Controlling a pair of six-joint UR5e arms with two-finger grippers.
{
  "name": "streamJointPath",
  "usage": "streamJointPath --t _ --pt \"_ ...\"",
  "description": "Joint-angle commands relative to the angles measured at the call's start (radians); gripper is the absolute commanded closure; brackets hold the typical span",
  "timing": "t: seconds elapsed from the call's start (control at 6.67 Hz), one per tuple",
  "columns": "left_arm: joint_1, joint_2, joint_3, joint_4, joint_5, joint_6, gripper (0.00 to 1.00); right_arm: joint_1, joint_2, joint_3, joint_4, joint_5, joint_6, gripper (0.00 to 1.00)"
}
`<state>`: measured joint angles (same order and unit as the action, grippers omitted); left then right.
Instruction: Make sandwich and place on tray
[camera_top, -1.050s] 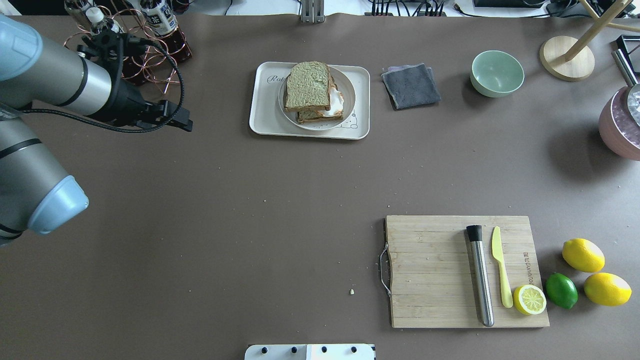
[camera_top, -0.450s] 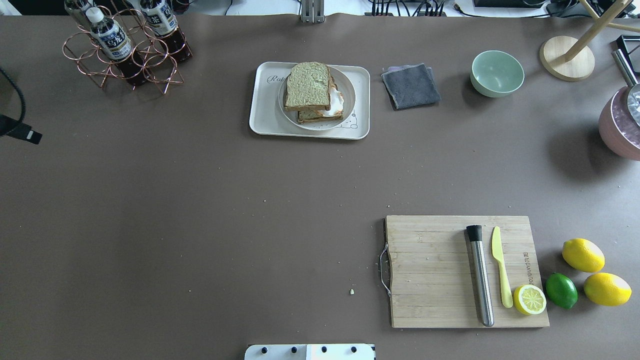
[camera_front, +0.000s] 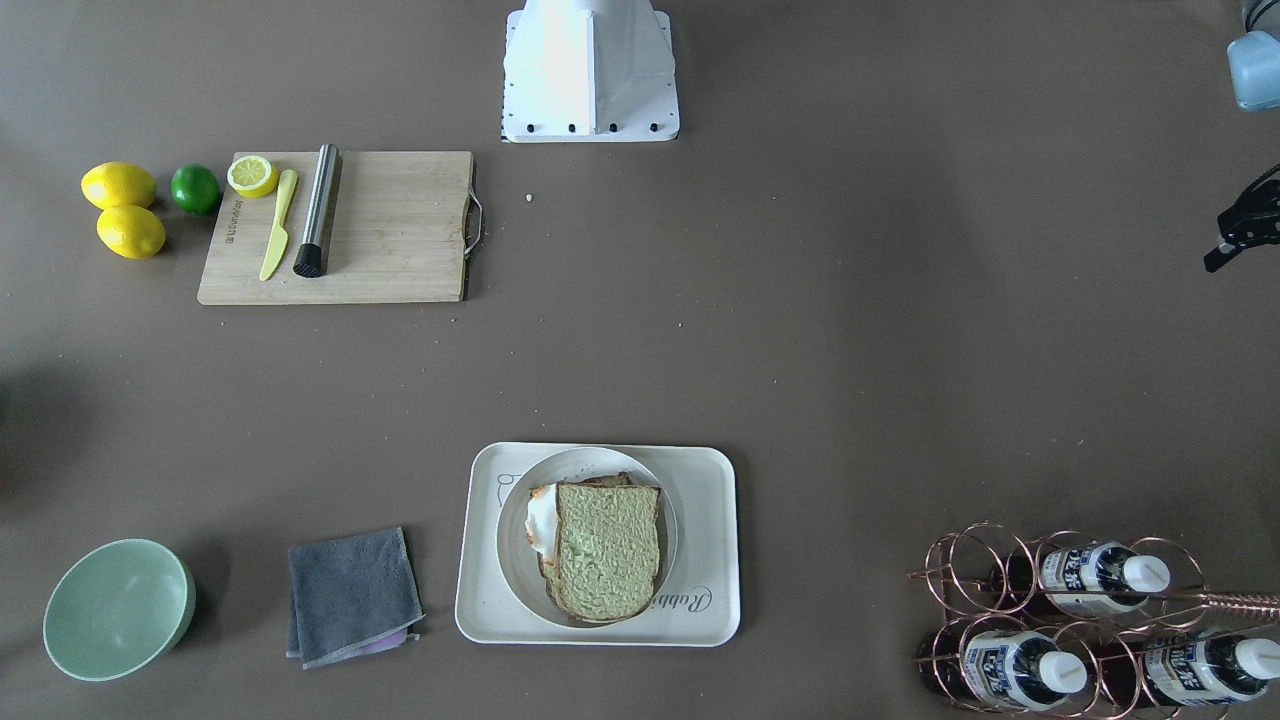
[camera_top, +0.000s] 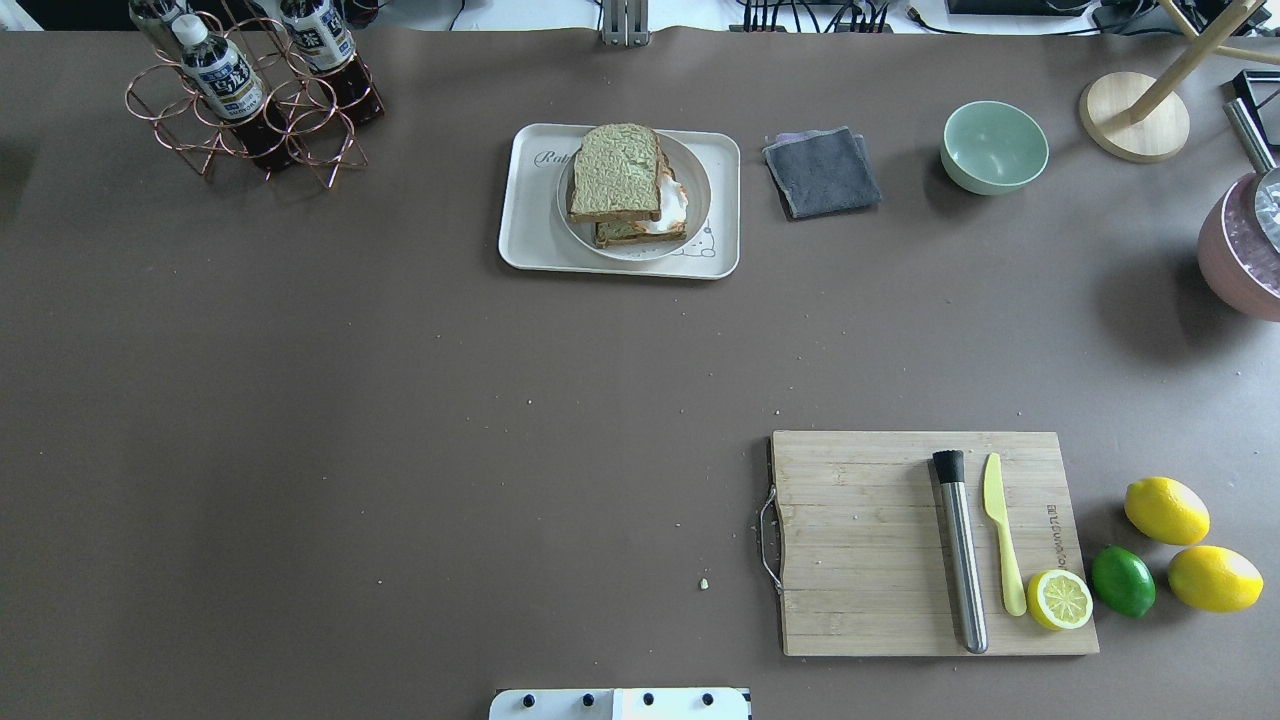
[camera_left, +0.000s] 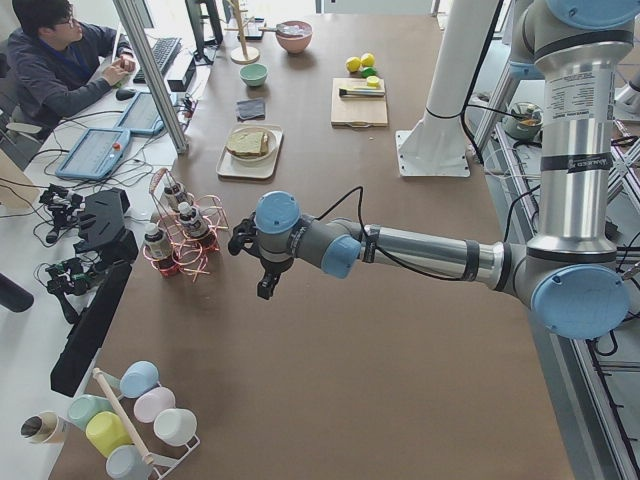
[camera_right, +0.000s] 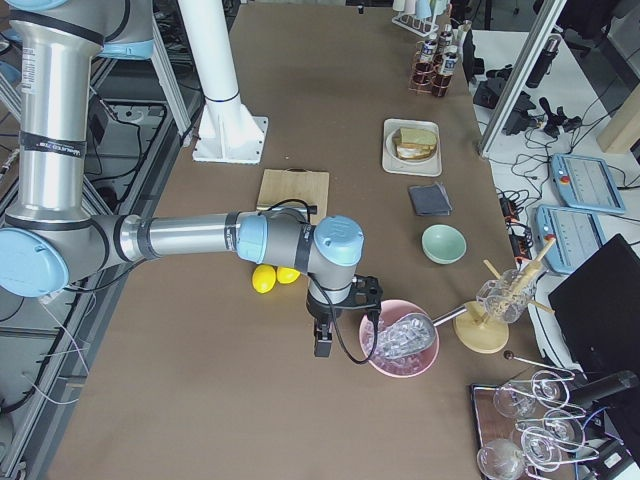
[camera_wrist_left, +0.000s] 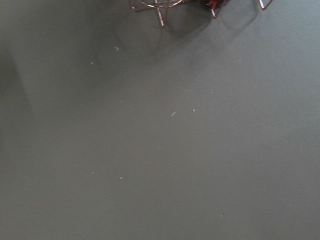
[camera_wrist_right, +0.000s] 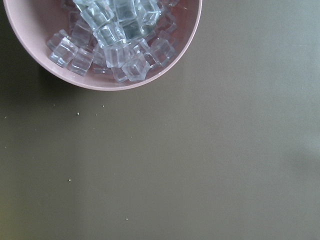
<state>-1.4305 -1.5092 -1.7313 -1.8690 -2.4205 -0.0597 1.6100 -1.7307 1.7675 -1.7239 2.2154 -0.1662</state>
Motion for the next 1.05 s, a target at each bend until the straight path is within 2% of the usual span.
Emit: streamJointPath --t 0.0,0.15,0.3,0.45,0.6,0.9 --pt "-0.060 0.006 0.042 0.020 -0.002 0.090 0.02 -0.002 -0.009 -0.091 0.130 0.093 0.005 0.00" --pt "-0.091 -0.005 0.039 0.098 -0.005 0.159 0.02 -0.002 -0.009 -0.102 0.132 0.092 0.007 0.00" --pt "-0.094 0.006 0.044 0.119 0.021 0.214 0.02 -0.002 -0.009 -0.105 0.133 0.092 0.005 0.00" --pt "-0.093 0.006 0.058 0.184 0.024 0.213 0.02 -0.001 -0.009 -0.105 0.133 0.092 0.004 0.00" --pt "-0.096 -0.002 0.056 0.338 0.023 0.215 0.02 -0.002 -0.009 -0.103 0.133 0.092 0.004 0.00" --pt "-0.136 0.047 0.056 0.298 0.063 0.215 0.02 -0.001 -0.009 -0.102 0.133 0.095 -0.004 0.00"
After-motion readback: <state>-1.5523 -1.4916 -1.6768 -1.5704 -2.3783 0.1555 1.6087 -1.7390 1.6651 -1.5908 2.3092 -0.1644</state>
